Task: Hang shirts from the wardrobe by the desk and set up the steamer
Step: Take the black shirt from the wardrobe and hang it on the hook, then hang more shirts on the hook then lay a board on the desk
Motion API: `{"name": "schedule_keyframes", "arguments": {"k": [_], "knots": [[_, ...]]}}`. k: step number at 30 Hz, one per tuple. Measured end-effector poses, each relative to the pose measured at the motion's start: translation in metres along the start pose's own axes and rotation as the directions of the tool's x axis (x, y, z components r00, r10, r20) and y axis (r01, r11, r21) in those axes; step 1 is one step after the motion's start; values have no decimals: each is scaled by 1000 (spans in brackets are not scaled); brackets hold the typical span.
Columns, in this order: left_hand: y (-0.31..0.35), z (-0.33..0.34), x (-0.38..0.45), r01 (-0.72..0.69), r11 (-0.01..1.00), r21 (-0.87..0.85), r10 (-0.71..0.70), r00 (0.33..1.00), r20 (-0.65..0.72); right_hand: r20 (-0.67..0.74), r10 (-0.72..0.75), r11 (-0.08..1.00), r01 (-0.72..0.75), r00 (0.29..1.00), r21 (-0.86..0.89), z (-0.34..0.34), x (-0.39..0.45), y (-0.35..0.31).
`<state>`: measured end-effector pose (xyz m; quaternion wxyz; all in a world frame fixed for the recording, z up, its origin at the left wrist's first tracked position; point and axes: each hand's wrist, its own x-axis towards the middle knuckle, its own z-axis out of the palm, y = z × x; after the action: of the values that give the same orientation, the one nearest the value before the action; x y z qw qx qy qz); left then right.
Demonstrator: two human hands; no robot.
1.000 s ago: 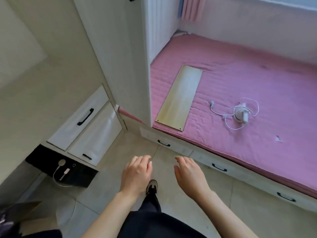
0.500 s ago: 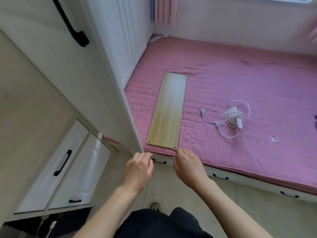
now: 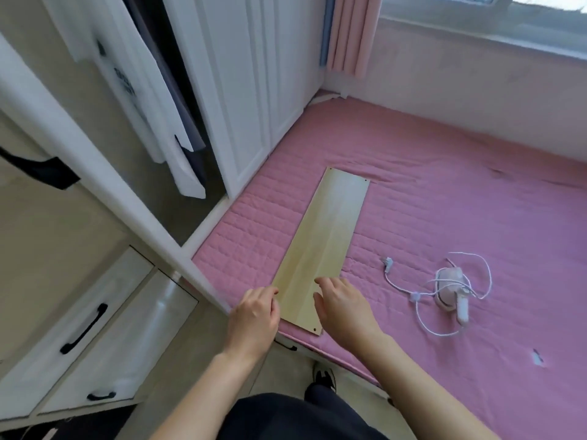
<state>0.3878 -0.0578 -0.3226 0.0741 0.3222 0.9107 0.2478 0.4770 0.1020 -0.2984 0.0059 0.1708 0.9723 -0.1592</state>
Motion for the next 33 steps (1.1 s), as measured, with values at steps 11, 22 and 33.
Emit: {"name": "schedule_keyframes", "arguments": {"k": [11,22,33], "knots": [[48,-21,110,251,959,134,-196,924,-330,-9,-390,919,389,921,-62,-72,139,55],[29,-113,232,345,898,274,-130,803,-582,-187,-594,804,581,782,-127,-130,270,6],[-2,-242,334,462,870,172,-165,602,-781,-191,-761,647,703,621,-295,-205,388,-90]]}}
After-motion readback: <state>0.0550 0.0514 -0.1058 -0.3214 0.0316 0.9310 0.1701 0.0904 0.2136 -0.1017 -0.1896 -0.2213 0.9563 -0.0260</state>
